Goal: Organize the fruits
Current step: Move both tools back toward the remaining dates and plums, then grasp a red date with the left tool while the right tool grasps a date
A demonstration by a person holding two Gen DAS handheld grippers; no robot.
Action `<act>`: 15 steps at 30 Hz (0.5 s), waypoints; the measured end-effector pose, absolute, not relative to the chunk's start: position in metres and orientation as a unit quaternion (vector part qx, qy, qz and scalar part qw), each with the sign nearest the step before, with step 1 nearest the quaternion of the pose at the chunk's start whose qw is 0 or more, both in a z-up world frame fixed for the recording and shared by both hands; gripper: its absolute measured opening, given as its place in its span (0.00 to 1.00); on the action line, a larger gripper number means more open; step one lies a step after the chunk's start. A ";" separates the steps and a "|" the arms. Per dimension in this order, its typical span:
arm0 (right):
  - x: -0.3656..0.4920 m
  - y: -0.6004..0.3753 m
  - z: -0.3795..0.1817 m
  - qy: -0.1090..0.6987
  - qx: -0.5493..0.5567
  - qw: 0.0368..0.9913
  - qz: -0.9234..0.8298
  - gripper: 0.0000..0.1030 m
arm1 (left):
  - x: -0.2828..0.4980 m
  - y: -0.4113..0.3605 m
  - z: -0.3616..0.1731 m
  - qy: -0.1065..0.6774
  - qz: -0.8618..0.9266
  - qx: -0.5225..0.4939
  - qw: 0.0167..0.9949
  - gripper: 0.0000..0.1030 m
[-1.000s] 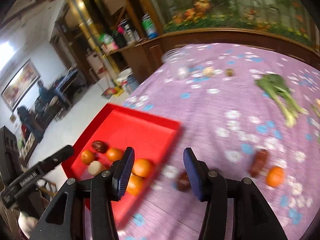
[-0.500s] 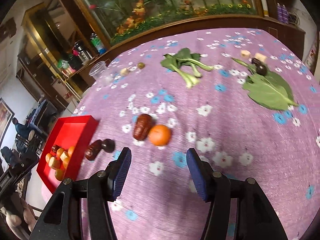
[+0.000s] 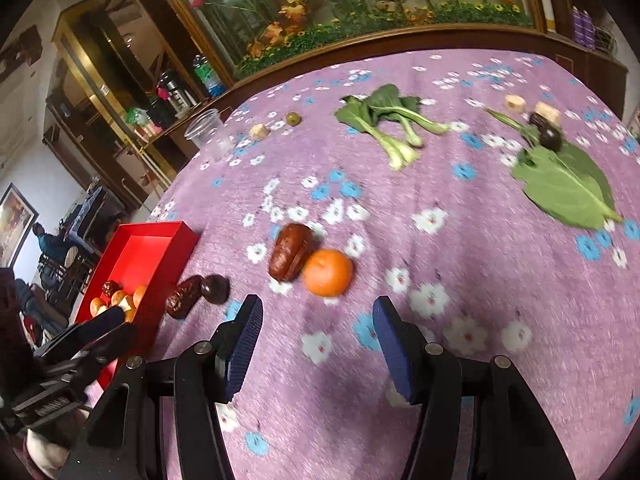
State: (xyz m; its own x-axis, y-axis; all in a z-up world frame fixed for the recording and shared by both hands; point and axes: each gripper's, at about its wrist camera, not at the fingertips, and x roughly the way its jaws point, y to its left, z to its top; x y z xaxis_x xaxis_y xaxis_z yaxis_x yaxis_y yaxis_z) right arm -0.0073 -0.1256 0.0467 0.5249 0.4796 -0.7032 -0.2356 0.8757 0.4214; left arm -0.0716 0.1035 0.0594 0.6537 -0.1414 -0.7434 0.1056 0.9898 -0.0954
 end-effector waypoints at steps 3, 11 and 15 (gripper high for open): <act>0.001 -0.113 0.052 0.434 0.124 0.866 0.217 0.60 | -0.050 0.103 0.049 0.430 -0.074 -0.009 0.900 0.36; 0.038 -0.073 0.048 0.440 0.072 0.867 0.223 0.60 | -0.019 0.110 0.027 0.468 -0.072 -0.008 0.881 0.33; 0.054 -0.056 0.034 0.461 0.040 0.861 0.212 0.60 | -0.016 0.106 0.022 0.472 -0.072 0.002 0.878 0.34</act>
State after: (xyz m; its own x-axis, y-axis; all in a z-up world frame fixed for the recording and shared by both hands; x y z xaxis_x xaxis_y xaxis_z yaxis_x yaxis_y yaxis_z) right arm 0.0543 -0.0556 0.0344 0.4854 0.4020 -0.7764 -0.3281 0.9069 0.2644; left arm -0.0165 0.1058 0.0221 0.5433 -0.1245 -0.8303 0.1284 0.9896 -0.0643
